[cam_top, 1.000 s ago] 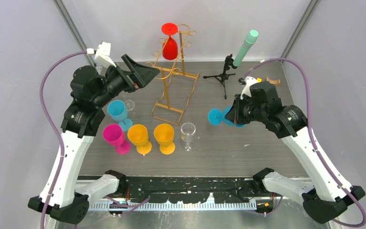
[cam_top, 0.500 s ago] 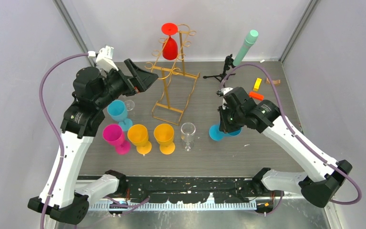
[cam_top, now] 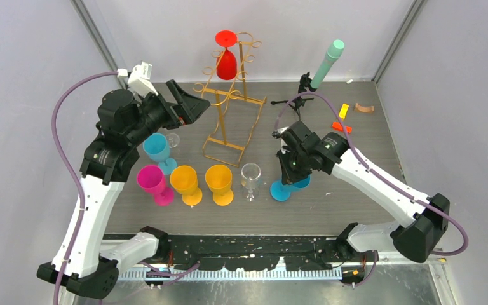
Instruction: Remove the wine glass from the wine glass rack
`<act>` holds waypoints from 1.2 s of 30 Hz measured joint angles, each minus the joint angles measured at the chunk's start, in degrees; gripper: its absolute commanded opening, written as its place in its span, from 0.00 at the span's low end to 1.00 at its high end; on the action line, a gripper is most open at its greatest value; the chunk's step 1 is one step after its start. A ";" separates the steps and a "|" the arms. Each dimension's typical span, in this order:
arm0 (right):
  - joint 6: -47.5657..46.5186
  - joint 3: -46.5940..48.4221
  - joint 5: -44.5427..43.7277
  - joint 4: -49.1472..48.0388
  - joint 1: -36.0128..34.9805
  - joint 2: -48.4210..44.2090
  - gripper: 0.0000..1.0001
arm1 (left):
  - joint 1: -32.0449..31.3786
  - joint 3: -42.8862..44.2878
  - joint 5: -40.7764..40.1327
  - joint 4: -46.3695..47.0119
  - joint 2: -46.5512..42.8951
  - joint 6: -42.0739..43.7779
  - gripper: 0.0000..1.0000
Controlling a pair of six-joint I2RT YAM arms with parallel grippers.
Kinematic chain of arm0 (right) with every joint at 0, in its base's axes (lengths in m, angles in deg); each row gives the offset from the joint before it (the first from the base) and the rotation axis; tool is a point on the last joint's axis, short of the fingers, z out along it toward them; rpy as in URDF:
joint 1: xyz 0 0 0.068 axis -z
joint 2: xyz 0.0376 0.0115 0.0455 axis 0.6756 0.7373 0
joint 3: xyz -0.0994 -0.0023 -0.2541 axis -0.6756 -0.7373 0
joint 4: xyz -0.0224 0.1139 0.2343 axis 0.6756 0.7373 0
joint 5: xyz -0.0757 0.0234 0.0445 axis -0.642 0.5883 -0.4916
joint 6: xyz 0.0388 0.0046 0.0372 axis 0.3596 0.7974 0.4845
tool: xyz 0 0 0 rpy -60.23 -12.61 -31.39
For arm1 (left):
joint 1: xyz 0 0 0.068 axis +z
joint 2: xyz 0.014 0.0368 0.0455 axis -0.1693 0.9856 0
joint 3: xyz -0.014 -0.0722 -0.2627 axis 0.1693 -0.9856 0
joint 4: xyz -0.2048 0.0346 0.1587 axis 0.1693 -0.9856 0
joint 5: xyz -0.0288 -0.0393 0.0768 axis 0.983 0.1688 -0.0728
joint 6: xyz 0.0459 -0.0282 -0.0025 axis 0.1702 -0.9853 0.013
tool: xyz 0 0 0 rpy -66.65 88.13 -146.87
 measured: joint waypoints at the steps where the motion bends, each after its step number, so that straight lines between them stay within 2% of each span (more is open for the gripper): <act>1: 0.00 0.00 0.15 -0.13 -0.17 0.33 0.01 | 0.00 0.00 -0.02 -0.09 0.00 0.00 1.00; 9: -0.24 0.00 1.36 -1.66 -1.60 2.80 0.13 | 0.00 0.24 -0.39 -1.03 0.00 1.03 1.00; 17: -0.76 0.09 1.40 -1.70 -1.68 4.70 0.32 | 0.00 0.46 -1.01 -1.20 0.00 1.68 1.00; 36: -0.48 4.74 3.69 -3.28 -1.68 4.52 0.40 | 0.00 2.21 -2.95 -2.54 0.66 3.98 1.00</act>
